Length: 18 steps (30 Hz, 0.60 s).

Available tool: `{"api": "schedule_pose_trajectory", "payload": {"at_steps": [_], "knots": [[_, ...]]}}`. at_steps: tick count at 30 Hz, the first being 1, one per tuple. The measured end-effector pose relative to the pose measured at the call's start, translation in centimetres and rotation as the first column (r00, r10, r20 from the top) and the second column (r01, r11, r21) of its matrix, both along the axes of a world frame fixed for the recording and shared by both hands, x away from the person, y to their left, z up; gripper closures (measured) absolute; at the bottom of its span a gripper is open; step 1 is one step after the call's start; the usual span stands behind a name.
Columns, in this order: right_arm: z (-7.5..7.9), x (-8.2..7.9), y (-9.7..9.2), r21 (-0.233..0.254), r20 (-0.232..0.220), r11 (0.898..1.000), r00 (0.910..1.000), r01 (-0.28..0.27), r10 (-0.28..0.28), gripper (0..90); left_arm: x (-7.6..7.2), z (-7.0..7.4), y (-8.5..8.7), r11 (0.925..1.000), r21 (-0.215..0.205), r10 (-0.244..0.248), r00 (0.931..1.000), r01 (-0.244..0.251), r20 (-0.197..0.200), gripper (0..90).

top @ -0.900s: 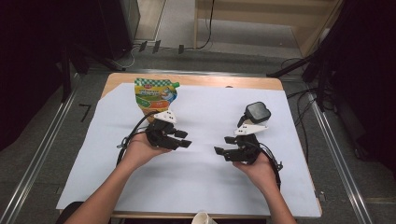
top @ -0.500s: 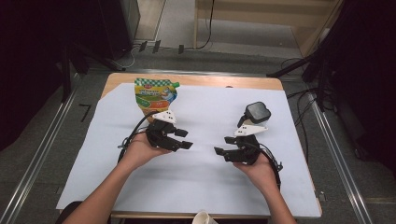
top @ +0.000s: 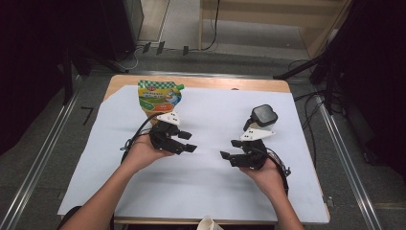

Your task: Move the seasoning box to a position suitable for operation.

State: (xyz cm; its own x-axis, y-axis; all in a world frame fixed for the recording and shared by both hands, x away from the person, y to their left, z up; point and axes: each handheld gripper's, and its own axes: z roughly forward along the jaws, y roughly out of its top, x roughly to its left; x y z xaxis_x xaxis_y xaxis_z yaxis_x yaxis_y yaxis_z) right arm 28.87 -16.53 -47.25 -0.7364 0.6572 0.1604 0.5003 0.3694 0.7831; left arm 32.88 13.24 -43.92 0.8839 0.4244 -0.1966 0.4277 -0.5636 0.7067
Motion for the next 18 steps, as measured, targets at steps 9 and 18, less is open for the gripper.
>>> {"api": "schedule_pose_trajectory", "payload": {"at_steps": [9, 18], "knots": [[0.5, 0.0, -0.6, 0.007, 0.009, 1.0, 0.9999, 0.012, -0.012, 40.5, -0.1, 0.2, 0.0, 0.9998, -0.021, -0.006, 0.9998, 0.006, -0.018, 42.8], [0.9, 0.3, -2.5, 0.003, 0.021, 0.999, 0.9983, 0.054, -0.054, 40.5, -0.4, 0.5, -0.2, 0.9994, -0.029, -0.021, 0.9997, 0.02, -0.01, 42.7]]}}
